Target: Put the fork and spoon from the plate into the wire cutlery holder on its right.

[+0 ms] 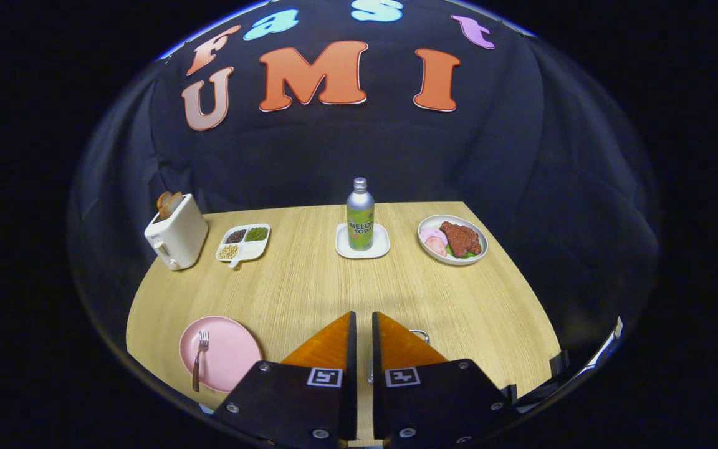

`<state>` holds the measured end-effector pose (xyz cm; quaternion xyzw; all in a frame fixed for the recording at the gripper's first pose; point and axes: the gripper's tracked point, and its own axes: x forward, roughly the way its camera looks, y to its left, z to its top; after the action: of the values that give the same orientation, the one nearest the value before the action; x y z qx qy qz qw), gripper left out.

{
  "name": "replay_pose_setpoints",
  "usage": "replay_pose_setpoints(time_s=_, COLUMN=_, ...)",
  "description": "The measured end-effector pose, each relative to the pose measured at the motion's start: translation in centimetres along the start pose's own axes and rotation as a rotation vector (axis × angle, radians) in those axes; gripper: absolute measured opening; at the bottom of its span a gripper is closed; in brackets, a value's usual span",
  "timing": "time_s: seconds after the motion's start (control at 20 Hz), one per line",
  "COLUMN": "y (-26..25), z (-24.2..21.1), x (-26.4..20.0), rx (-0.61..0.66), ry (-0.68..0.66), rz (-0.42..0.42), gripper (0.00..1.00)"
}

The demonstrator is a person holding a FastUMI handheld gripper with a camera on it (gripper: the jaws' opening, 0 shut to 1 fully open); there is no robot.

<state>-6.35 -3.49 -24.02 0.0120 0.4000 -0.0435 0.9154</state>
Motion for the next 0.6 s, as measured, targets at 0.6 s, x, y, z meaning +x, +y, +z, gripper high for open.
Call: replay_pose_setpoints(time_s=0.6, y=6.9, z=10.6, x=-4.7, rx=-0.024, ry=-0.428, rz=0.059, gripper=0.48)
